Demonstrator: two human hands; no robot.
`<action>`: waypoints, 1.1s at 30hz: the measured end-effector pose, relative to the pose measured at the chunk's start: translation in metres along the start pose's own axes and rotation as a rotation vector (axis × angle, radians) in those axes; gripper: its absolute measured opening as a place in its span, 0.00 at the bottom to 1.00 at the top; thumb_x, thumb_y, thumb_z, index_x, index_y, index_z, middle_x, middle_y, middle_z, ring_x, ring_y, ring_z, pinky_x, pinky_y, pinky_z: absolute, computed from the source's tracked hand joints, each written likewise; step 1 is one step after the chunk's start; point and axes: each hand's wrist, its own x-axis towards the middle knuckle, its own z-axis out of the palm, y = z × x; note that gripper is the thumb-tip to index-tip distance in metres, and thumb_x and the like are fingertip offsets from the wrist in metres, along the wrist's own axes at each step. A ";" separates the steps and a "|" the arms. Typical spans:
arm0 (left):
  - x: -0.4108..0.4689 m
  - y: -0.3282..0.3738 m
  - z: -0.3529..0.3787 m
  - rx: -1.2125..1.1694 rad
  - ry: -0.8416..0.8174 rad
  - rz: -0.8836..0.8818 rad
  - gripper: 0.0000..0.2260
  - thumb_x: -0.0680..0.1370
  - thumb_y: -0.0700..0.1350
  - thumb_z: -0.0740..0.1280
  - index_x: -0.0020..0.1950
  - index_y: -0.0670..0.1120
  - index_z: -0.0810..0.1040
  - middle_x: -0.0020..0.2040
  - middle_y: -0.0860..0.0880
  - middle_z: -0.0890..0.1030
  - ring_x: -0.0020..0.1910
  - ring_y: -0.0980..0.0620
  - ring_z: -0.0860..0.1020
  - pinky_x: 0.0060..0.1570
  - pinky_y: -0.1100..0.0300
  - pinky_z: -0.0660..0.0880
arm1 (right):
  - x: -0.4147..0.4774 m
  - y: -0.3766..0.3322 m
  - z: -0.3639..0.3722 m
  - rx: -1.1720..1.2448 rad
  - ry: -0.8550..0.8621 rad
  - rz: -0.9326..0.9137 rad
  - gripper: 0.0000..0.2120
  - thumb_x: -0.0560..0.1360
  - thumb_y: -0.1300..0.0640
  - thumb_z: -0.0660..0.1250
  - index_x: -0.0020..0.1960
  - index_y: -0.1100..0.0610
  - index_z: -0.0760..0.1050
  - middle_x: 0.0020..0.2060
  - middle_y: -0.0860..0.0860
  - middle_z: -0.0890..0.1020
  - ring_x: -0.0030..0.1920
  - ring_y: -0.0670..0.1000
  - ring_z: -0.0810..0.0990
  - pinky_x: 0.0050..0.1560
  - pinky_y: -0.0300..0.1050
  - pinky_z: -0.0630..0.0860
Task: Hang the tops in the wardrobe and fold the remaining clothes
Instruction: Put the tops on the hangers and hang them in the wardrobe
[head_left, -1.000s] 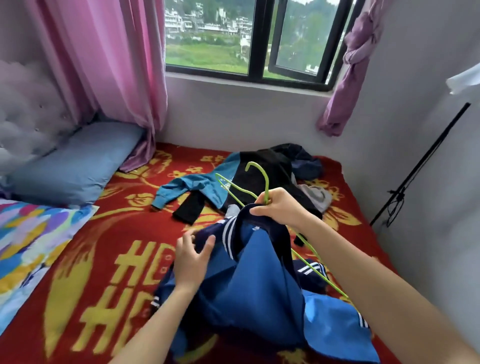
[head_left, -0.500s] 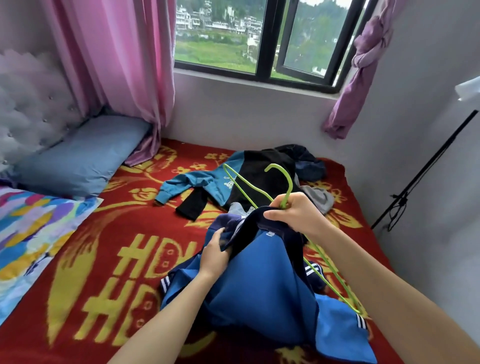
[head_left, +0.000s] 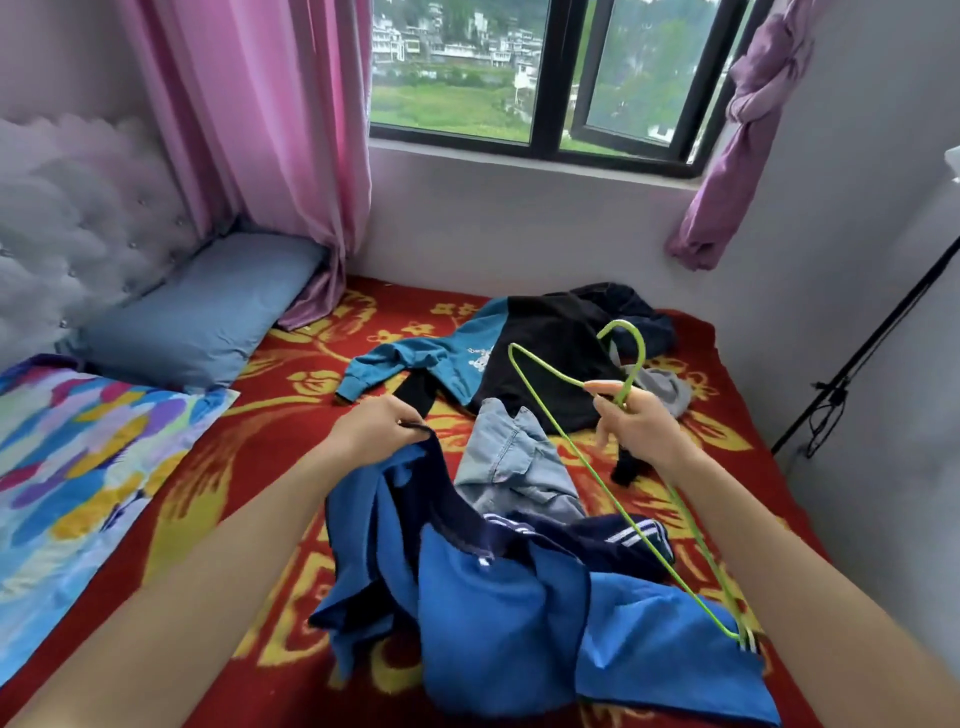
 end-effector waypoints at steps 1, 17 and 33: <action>0.001 -0.002 -0.003 0.034 0.012 -0.033 0.07 0.77 0.49 0.67 0.48 0.48 0.83 0.45 0.51 0.83 0.46 0.51 0.79 0.47 0.51 0.76 | -0.003 -0.007 -0.003 0.058 0.000 -0.030 0.10 0.81 0.64 0.56 0.59 0.55 0.70 0.18 0.47 0.70 0.16 0.42 0.61 0.18 0.31 0.58; -0.018 0.061 0.010 0.051 0.312 0.026 0.10 0.79 0.50 0.62 0.53 0.50 0.82 0.52 0.52 0.82 0.53 0.49 0.78 0.47 0.54 0.74 | -0.032 0.001 0.038 -0.127 -0.207 -0.018 0.07 0.78 0.62 0.62 0.44 0.60 0.78 0.16 0.42 0.67 0.19 0.41 0.65 0.26 0.33 0.61; -0.008 0.102 -0.068 0.636 0.467 0.547 0.30 0.75 0.64 0.53 0.71 0.49 0.68 0.64 0.43 0.75 0.66 0.43 0.72 0.64 0.43 0.66 | -0.047 -0.022 0.017 0.450 0.062 -0.329 0.13 0.79 0.67 0.57 0.41 0.72 0.76 0.16 0.46 0.66 0.17 0.41 0.59 0.20 0.33 0.55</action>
